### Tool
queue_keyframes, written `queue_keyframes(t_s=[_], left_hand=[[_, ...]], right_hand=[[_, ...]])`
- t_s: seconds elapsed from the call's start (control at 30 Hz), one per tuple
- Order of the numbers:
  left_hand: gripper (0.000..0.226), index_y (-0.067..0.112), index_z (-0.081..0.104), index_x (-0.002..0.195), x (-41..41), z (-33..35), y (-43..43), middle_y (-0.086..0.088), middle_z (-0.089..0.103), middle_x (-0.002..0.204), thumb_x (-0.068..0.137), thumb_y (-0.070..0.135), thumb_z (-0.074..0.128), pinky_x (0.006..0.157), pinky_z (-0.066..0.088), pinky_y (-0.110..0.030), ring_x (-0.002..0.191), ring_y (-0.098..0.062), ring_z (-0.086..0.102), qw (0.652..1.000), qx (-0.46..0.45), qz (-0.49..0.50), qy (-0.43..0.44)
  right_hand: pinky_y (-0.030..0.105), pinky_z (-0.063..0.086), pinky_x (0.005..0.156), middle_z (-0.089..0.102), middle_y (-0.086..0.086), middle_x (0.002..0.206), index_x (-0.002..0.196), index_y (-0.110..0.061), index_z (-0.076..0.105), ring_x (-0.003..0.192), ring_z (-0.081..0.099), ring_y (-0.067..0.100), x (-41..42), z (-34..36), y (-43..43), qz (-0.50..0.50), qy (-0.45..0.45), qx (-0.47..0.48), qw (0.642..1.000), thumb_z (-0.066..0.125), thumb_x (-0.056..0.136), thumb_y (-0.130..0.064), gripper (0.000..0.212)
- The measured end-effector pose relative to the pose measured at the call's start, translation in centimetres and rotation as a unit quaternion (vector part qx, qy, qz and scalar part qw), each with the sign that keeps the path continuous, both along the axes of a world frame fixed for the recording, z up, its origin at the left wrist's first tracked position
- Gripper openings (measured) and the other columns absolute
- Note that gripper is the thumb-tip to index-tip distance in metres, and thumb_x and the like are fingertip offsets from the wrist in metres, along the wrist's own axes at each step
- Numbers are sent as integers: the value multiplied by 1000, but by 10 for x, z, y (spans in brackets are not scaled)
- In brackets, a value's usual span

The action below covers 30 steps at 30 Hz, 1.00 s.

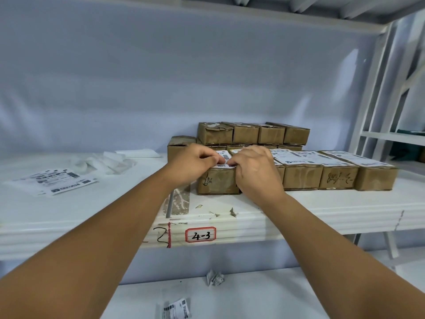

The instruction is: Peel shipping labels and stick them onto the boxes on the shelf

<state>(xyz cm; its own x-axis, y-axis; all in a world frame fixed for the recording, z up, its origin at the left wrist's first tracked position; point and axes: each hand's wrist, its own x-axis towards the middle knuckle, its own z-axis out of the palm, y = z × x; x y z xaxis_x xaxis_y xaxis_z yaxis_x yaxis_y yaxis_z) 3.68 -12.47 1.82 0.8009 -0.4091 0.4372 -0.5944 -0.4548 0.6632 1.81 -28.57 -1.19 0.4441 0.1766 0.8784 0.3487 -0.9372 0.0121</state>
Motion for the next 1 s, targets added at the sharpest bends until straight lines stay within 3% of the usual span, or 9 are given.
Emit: queue_keyframes(t_s=[0.17,0.33,0.5,0.6,0.7,0.77,0.83,0.9,1.0], left_hand=[[31,30,73,90,15,20,3,8,70,107,93,8,51,101,43,-27,105,-5,60,995,70,-35,67],[26,24,68,113,30,30,-22,4,67,113,98,21,47,76,42,-18,98,-12,59,981,193,18,6],[32,16,61,122,42,26,-39,-1,64,113,99,25,40,84,42,-27,98,-17,57,972,232,10,38],[33,8,61,116,46,27,-42,-9,62,120,98,24,40,95,39,-36,110,-23,55,970,238,21,53],[30,3,65,103,52,23,-44,-13,65,103,94,21,44,84,43,-35,100,-27,58,966,246,78,30],[26,1,67,89,53,19,-42,-11,65,87,89,16,46,68,43,-31,82,-26,58,959,223,172,-5],[23,2,69,83,53,15,-35,-11,65,80,86,10,48,65,42,-28,75,-24,56,972,134,195,3],[19,8,72,89,45,11,-25,-4,66,85,88,10,53,77,45,-29,82,-19,57,989,41,135,51],[21,20,67,111,24,4,-5,8,61,109,94,19,55,92,38,-22,104,-8,54,995,6,48,84]], right_hand=[[34,21,93,71,0,73,78,-16,76,82,64,23,0,-2,0,-20,-2,-8,1000,43,68,-4,37],[36,21,95,67,-4,66,67,-22,72,77,64,17,-2,-2,2,-28,-12,3,1000,31,74,-20,41],[36,21,96,68,-5,68,68,-20,68,77,63,16,1,-2,1,-15,-5,27,1000,32,76,-21,37],[33,23,93,66,-4,64,67,-17,67,72,61,18,2,-2,1,-6,-7,29,1000,34,76,-21,34],[32,24,90,63,-3,62,67,-16,64,69,58,18,1,-2,1,-6,0,25,1000,36,77,-25,32],[32,24,89,61,-5,61,65,-17,61,68,56,18,-1,-1,2,-6,7,28,1000,35,77,-27,30],[31,22,89,59,-7,60,64,-18,59,67,55,17,-2,-1,3,-11,11,33,999,34,76,-28,29],[32,21,89,58,-8,59,63,-20,58,68,56,16,-3,-1,3,-23,14,34,999,34,76,-30,29],[34,18,92,60,-9,61,65,-23,60,75,58,14,-6,0,2,-42,23,35,998,32,76,-32,32]])
